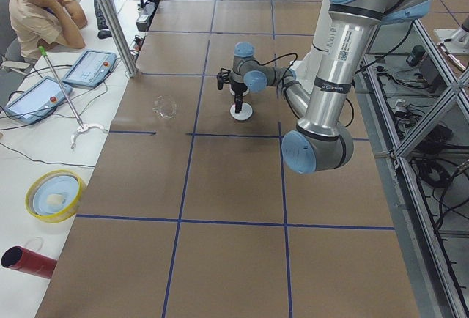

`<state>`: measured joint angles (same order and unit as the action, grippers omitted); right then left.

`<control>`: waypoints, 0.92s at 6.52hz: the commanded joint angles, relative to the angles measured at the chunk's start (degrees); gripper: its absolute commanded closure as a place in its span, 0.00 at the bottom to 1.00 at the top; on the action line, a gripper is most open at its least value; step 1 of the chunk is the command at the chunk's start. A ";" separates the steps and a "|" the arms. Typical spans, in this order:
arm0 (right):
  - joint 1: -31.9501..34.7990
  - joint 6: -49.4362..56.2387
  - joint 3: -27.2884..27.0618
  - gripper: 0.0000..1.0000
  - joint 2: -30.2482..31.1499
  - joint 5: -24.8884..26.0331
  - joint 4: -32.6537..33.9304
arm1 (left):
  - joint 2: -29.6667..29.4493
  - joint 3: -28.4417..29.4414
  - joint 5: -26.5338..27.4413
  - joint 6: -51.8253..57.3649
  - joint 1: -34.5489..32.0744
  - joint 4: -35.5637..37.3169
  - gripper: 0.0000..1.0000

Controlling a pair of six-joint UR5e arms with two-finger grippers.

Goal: Remove funnel from cup
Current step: 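Close the left gripper on the white lid's knob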

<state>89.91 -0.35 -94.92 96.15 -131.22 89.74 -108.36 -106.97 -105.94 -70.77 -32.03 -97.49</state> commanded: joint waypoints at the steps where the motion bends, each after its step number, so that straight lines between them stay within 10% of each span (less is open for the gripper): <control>1: 0.00 0.00 0.00 0.00 0.00 0.00 0.00 | -0.71 1.06 -0.06 -0.42 0.21 0.02 0.05; 6: 0.00 0.00 0.00 0.00 0.00 0.00 0.00 | -1.59 1.42 -0.14 -0.69 0.38 -0.06 0.05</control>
<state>89.91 -0.35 -94.92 96.15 -131.22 89.74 -109.85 -105.48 -106.08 -71.35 -31.70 -97.56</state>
